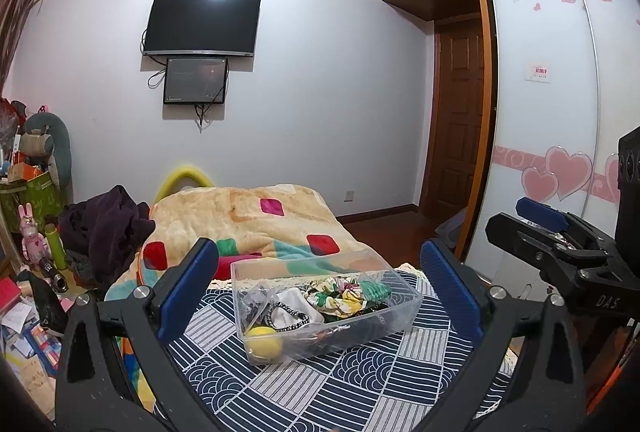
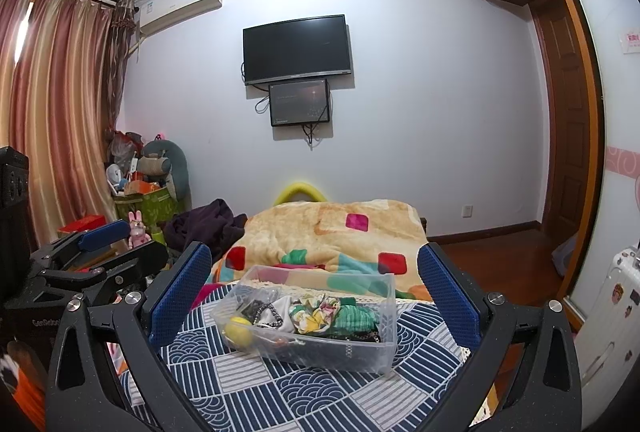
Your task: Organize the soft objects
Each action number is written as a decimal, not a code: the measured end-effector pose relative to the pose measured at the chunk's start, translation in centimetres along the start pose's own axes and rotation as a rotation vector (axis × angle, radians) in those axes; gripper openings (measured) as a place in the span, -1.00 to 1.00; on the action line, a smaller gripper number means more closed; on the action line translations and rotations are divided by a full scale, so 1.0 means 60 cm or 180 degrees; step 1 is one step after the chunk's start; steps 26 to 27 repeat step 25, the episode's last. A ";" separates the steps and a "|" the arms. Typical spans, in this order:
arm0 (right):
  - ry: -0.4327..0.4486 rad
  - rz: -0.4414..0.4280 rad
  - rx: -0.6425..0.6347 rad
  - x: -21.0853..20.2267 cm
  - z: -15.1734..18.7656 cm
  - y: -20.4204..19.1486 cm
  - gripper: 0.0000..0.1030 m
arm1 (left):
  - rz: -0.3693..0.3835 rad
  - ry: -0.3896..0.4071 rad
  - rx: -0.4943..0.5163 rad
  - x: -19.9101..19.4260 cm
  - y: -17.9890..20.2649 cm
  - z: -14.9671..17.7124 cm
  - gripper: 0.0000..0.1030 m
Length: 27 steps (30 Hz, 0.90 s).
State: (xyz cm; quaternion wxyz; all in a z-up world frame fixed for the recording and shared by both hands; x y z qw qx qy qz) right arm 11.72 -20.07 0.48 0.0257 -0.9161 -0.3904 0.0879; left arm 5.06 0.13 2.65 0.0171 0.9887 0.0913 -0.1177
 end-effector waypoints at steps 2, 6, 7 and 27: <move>-0.0004 0.0004 0.0002 0.000 -0.002 -0.002 1.00 | 0.0013 -0.0009 0.0003 0.001 0.000 0.000 0.99; -0.0001 0.0012 -0.0001 -0.002 -0.001 -0.002 1.00 | 0.0036 -0.0011 0.0003 0.001 -0.001 0.001 0.99; -0.0001 0.0015 -0.0003 -0.002 -0.002 -0.003 1.00 | 0.0035 -0.0009 0.0002 0.001 -0.001 0.001 0.99; -0.0041 0.0020 0.0009 0.005 0.004 -0.001 1.00 | 0.0061 -0.0074 -0.0019 0.006 -0.006 0.005 0.99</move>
Point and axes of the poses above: each gripper's, at about its wrist camera, not at the fingertips, and x roughly the way its jaws point, y to its right, z to its underside, the point moved 1 cm from there along x, roughly the way its jaws point, and after that the axes turned 14 degrees about -z, right-handed, at the moved point
